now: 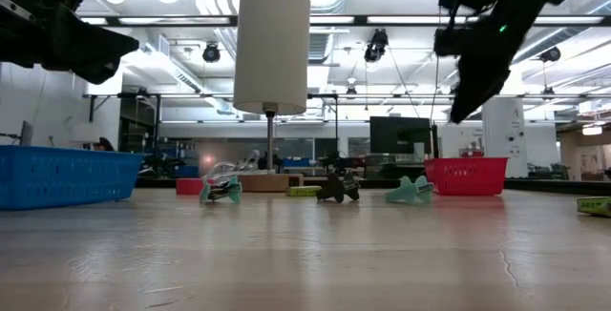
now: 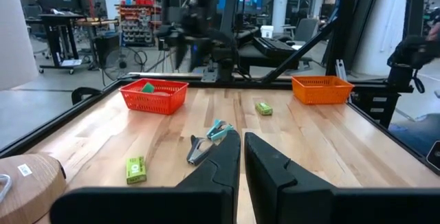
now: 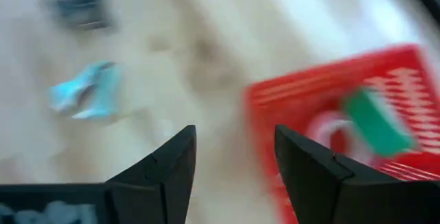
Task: Pick and place Stapler, Stapler remover, tape
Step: Put the middle staples box into the orange bin, then put the top staples box into the orange bin
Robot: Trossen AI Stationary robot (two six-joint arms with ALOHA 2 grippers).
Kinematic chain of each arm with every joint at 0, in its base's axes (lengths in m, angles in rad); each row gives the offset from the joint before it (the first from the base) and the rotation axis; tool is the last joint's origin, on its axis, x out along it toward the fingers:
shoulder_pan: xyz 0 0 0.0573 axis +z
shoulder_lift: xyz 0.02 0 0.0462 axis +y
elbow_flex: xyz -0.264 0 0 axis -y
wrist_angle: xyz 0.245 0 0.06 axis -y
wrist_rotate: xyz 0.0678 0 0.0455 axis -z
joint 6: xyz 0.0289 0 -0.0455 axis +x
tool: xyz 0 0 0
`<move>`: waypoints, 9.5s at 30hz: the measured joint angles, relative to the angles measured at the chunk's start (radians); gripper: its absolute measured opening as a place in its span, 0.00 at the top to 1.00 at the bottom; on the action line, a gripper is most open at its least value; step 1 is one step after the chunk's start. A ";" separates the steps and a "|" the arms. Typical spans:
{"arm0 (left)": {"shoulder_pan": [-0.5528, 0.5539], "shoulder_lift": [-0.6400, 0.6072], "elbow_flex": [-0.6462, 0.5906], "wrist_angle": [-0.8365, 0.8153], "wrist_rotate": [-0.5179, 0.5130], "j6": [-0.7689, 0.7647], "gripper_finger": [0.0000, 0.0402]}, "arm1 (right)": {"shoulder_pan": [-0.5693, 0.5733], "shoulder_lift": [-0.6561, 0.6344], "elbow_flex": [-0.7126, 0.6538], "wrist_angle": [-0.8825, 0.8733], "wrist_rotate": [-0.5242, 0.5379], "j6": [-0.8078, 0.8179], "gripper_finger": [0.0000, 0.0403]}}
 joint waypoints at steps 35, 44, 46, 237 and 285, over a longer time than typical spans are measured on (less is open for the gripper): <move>0.000 0.000 0.000 0.000 0.000 0.000 0.94 | 0.708 0.358 -0.026 -0.016 -0.100 0.164 0.62; 0.000 0.000 0.000 0.000 0.000 0.000 0.94 | 0.708 0.448 -0.026 -0.004 -0.103 0.164 0.64; 0.000 0.000 0.000 0.000 0.000 0.000 0.94 | 0.708 0.451 -0.026 0.010 -0.100 0.174 0.64; 0.000 0.005 0.000 0.000 0.000 0.000 0.94 | 0.520 0.407 0.334 0.169 0.224 -0.361 0.74; 0.000 0.011 0.000 0.000 0.000 0.000 0.94 | -0.088 1.103 0.875 0.057 -0.258 -0.700 0.43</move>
